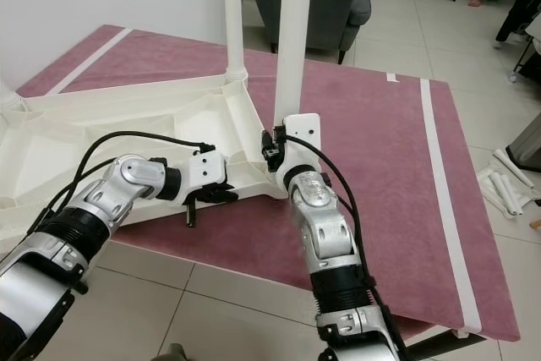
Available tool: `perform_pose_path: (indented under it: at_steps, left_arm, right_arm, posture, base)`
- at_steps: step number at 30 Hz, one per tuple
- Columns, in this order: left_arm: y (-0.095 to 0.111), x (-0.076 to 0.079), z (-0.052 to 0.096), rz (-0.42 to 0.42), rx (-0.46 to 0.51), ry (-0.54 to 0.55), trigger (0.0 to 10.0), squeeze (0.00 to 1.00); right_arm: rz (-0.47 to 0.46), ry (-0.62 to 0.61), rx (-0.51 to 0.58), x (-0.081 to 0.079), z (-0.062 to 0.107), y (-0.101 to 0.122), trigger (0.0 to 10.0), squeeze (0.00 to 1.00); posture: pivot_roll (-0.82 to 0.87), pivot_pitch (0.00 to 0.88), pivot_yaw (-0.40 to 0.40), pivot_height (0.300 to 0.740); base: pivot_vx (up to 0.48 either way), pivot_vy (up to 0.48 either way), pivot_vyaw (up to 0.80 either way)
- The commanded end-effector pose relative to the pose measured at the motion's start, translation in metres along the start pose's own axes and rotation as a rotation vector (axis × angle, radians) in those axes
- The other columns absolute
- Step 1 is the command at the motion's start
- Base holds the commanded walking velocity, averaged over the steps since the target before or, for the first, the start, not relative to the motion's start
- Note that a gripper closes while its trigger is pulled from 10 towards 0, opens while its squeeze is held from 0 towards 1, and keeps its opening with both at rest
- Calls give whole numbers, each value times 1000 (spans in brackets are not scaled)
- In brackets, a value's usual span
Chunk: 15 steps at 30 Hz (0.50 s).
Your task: Building children table
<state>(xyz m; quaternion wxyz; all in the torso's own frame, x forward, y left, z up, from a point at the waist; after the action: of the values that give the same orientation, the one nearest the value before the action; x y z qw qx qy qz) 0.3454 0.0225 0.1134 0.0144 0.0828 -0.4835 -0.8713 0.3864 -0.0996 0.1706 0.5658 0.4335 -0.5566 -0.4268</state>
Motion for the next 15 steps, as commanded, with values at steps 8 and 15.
perform_pose_path:
  at_steps: [8, 15]
  left_arm:
    - [50, 33, -15, -201, 161, -196, 0, 0]
    - [48, 38, -16, -214, 156, -217, 0, 0]
  right_arm:
    - [86, -115, -100, 32, 1, -32, 10000, 0]
    - [93, 139, 79, 13, -1, 2, 10000, 0]
  posture:
    - [101, 0, -16, 740]
    - [104, 0, -21, 740]
  base:
    - [0, 0, 0]
    - [0, 0, 0]
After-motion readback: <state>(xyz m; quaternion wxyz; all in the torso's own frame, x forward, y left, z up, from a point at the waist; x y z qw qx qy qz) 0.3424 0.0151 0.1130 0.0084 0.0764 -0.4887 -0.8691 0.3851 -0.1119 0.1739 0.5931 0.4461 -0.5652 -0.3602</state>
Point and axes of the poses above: a point about 5 cm out from each wrist's last joint towards the gripper, its own z axis pointing back from the gripper into the wrist, its own y axis along the axis of the wrist's last joint, x = y × z, the point moved 6 cm from there along -z, pointing out of the wrist towards the gripper, and after that the axes turned 14 degrees about z, right-handed, at the moved point
